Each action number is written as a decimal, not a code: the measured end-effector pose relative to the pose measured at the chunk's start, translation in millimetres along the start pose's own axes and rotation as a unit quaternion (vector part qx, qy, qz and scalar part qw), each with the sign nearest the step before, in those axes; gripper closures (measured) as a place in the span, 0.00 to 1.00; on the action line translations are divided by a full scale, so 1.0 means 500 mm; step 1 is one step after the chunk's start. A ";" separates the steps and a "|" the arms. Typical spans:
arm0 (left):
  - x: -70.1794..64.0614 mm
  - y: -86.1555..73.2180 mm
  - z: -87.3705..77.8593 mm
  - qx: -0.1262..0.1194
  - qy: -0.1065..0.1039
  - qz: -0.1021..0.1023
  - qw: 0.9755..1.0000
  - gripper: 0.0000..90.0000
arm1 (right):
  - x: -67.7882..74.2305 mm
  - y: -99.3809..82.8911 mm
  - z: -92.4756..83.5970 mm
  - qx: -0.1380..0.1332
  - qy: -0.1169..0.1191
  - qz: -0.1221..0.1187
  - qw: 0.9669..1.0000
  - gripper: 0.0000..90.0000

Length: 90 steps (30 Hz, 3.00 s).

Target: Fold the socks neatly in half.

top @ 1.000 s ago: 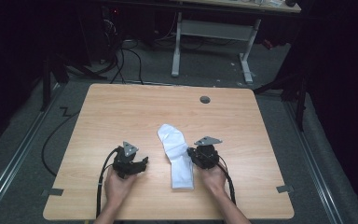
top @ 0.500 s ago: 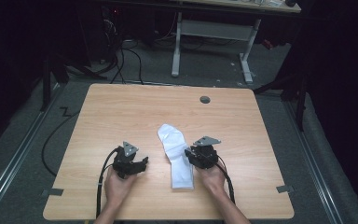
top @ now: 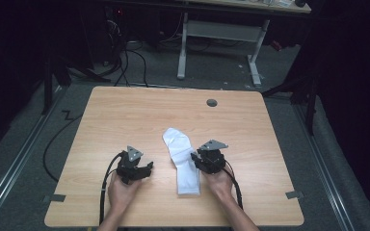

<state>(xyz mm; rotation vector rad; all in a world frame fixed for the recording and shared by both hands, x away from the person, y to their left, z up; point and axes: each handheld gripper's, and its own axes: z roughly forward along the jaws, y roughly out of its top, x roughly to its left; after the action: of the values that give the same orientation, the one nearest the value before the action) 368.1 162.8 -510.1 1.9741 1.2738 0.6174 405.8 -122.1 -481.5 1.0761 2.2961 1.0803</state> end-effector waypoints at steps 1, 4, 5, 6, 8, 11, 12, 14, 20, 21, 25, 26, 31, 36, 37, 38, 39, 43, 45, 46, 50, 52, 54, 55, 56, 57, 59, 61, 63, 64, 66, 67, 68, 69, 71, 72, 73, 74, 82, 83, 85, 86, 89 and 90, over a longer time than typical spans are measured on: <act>0.000 0.000 0.000 0.000 0.000 0.000 1.000 0.36 | 0.001 0.001 0.007 0.003 0.001 -0.002 1.000 0.69; 0.000 0.000 0.000 0.000 0.000 0.000 1.000 0.36 | 0.006 0.001 0.029 0.020 0.003 -0.006 1.000 0.79; 0.000 0.000 0.000 0.001 0.000 0.000 1.000 0.36 | 0.006 -0.001 0.034 0.023 0.005 -0.006 1.000 0.86; 0.000 0.000 0.000 0.000 0.000 0.000 1.000 0.36 | 0.005 -0.002 0.036 0.023 0.008 -0.006 1.000 0.92; 0.000 0.000 0.000 0.000 0.000 0.000 1.000 0.36 | 0.005 -0.002 0.035 0.021 0.009 -0.007 1.000 0.98; 0.000 0.000 0.000 0.000 0.000 0.000 1.000 0.36 | 0.006 0.003 0.016 0.010 0.007 -0.016 1.000 1.00; 0.000 0.000 0.000 0.001 0.000 0.000 1.000 0.36 | 0.005 0.005 0.011 0.007 0.008 -0.017 1.000 1.00; 0.000 0.000 0.000 0.001 0.000 0.000 1.000 0.36 | 0.001 0.008 0.000 0.003 0.011 -0.015 1.000 1.00; 0.002 0.015 0.005 -0.006 -0.013 -0.019 1.000 0.49 | 0.008 -0.006 -0.016 0.003 0.024 -0.014 1.000 0.97; -0.002 0.027 0.007 -0.013 -0.020 -0.021 1.000 0.50 | 0.012 -0.012 -0.014 0.007 0.027 -0.015 1.000 0.96; -0.019 0.077 0.016 -0.017 -0.034 -0.001 0.999 0.53 | 0.019 -0.031 -0.008 0.017 0.033 -0.015 0.999 0.93; -0.027 0.111 0.028 -0.013 -0.044 0.002 0.999 0.54 | 0.021 -0.040 -0.005 0.019 0.038 -0.011 0.999 0.89; -0.047 0.161 0.068 0.006 -0.053 0.007 0.999 0.54 | 0.024 -0.048 -0.007 0.022 0.045 -0.005 0.999 0.79; -0.076 0.188 0.116 0.030 -0.053 0.024 0.998 0.54 | 0.029 -0.054 -0.006 0.030 0.048 -0.006 0.998 0.76; -0.081 0.191 0.123 0.034 -0.053 0.027 0.998 0.55 | 0.028 -0.055 -0.005 0.034 0.052 -0.011 0.998 0.79; -0.088 0.196 0.139 0.041 -0.050 0.035 0.997 0.55 | 0.028 -0.055 -0.005 0.037 0.055 -0.010 0.998 0.81; -0.088 0.197 0.145 0.043 -0.050 0.035 0.997 0.57 | 0.028 -0.054 -0.004 0.040 0.059 -0.011 0.997 0.83; -0.089 0.195 0.165 0.053 -0.051 0.035 0.997 0.68 | 0.030 -0.055 -0.004 0.041 0.062 -0.018 0.997 0.93; -0.088 0.193 0.167 0.053 -0.052 0.035 0.997 0.77 | 0.034 -0.055 -0.004 0.039 0.057 -0.024 0.997 0.95; -0.085 0.194 0.166 0.052 -0.056 0.033 0.996 0.81 | 0.035 -0.054 -0.005 0.037 0.055 -0.027 0.997 0.95; -0.080 0.201 0.149 0.034 -0.058 0.036 0.997 0.97 | 0.036 -0.053 -0.010 0.034 0.051 -0.029 0.998 0.96; -0.078 0.203 0.143 0.030 -0.059 0.038 0.997 0.98 | 0.035 -0.052 -0.017 0.029 0.051 -0.028 0.998 0.96; -0.073 0.208 0.131 0.017 -0.057 0.042 0.997 0.99 | 0.034 -0.050 -0.025 0.025 0.050 -0.029 0.998 0.96; -0.072 0.209 0.128 0.012 -0.055 0.040 0.998 0.99 | 0.034 -0.049 -0.029 0.023 0.049 -0.030 0.998 0.96; -0.069 0.211 0.125 0.006 -0.054 0.038 0.998 0.99 | 0.034 -0.049 -0.033 0.022 0.048 -0.029 0.998 0.96; -0.066 0.213 0.121 0.001 -0.054 0.033 0.998 0.99 | 0.033 -0.049 -0.038 0.019 0.048 -0.029 0.998 0.96; -0.061 0.217 0.116 -0.007 -0.051 0.025 0.998 0.99 | 0.030 -0.048 -0.048 0.011 0.049 -0.025 0.998 0.96; -0.059 0.224 0.114 -0.011 -0.046 0.028 0.998 0.99 | 0.030 -0.047 -0.058 0.009 0.052 -0.022 0.998 0.96; -0.057 0.228 0.116 -0.010 -0.039 0.027 0.999 0.99 | 0.028 -0.049 -0.063 0.010 0.059 -0.020 0.998 0.95; -0.056 0.228 0.120 -0.009 -0.035 0.023 0.999 0.99 | 0.028 -0.051 -0.064 0.014 0.061 -0.018 0.998 0.95; -0.054 0.222 0.130 0.005 -0.026 0.024 0.999 0.99 | 0.027 -0.055 -0.059 0.022 0.057 -0.019 0.998 0.94; -0.054 0.222 0.130 0.005 -0.026 0.024 0.999 0.99 | 0.027 -0.055 -0.059 0.022 0.057 -0.019 0.998 0.94; -0.055 0.212 0.142 0.016 -0.017 0.028 0.999 0.99 | 0.026 -0.060 -0.052 0.032 0.056 -0.018 0.998 0.93; -0.055 0.207 0.147 0.020 -0.015 0.027 0.999 0.99 | 0.025 -0.062 -0.049 0.034 0.055 -0.019 0.998 0.93; -0.052 0.199 0.155 0.025 -0.016 0.015 0.999 0.98 | 0.025 -0.065 -0.045 0.041 0.057 -0.017 0.997 0.90; -0.049 0.196 0.158 0.029 -0.019 0.010 0.999 0.98 | 0.024 -0.065 -0.044 0.043 0.059 -0.016 0.997 0.87; -0.047 0.195 0.160 0.031 -0.022 0.007 0.999 0.97 | 0.023 -0.065 -0.044 0.043 0.061 -0.014 0.997 0.85; -0.046 0.195 0.160 0.031 -0.022 0.005 0.999 0.96 | 0.022 -0.065 -0.046 0.039 0.063 -0.011 0.997 0.84; -0.051 0.193 0.134 0.012 -0.030 0.016 0.999 0.82 | -0.010 -0.048 -0.048 0.008 0.026 0.027 0.999 0.79; -0.054 0.192 0.130 0.011 -0.028 0.024 0.999 0.81 | -0.014 -0.046 -0.043 0.008 0.022 0.032 0.999 0.79; -0.062 0.188 0.123 0.011 -0.028 0.038 0.999 0.79 | -0.018 -0.039 -0.032 0.011 0.016 0.033 0.999 0.79; -0.065 0.185 0.119 0.011 -0.034 0.038 0.999 0.77 | -0.019 -0.036 -0.027 0.012 0.012 0.032 0.999 0.80; -0.072 0.180 0.109 0.012 -0.053 0.036 0.998 0.67 | -0.023 -0.033 -0.010 0.018 0.007 0.031 0.999 0.83; -0.082 0.173 0.100 0.012 -0.063 0.050 0.997 0.65 | -0.023 -0.034 -0.004 0.024 0.007 0.030 0.999 0.86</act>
<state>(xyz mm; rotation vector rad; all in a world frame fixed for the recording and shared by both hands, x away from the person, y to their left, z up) 437.4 86.7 -477.0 2.0730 1.1171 0.5192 403.5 -139.2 -493.2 1.1655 2.3260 1.0629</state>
